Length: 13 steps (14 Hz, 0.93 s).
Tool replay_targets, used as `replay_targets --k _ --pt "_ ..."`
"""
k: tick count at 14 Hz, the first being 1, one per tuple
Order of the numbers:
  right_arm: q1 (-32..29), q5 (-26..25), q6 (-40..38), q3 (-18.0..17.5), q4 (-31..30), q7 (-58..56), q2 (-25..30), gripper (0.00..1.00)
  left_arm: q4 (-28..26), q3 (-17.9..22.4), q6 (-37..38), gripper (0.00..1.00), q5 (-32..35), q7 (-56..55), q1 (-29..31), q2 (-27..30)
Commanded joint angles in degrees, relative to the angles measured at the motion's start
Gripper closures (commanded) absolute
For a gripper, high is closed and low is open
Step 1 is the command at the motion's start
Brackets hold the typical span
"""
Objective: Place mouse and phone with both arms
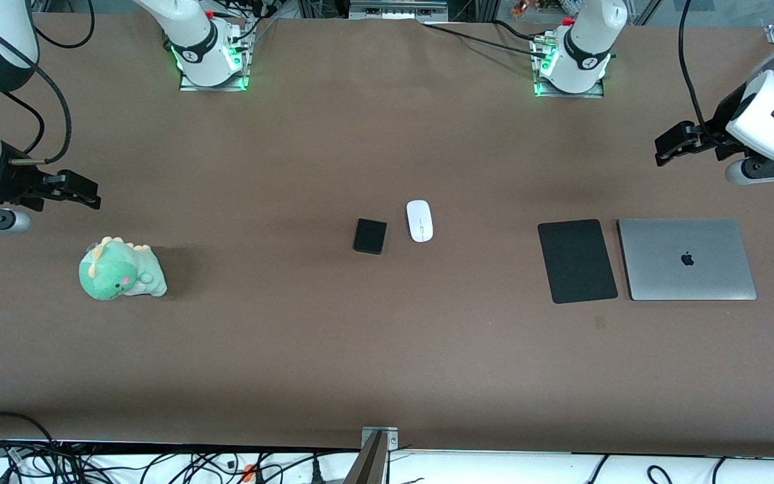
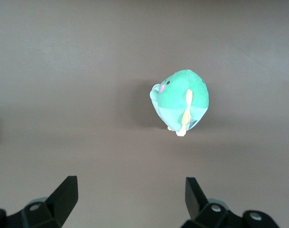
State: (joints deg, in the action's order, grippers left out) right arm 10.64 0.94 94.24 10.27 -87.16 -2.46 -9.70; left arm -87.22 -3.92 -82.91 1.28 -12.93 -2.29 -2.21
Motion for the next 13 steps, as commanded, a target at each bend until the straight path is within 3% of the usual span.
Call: replay_targets --k 1,13 --pt "-0.2 -0.8 -0.5 -0.2 -0.1 -1.0 0.2 0.0 0.0 -0.3 -0.2 0.0 0.7 -0.5 -0.2 -0.1" --pt "0.1 -0.9 -3.1 -0.2 0.0 -0.9 -0.3 0.0 0.4 -0.6 -0.4 0.0 0.0 -0.8 -0.2 -1.3"
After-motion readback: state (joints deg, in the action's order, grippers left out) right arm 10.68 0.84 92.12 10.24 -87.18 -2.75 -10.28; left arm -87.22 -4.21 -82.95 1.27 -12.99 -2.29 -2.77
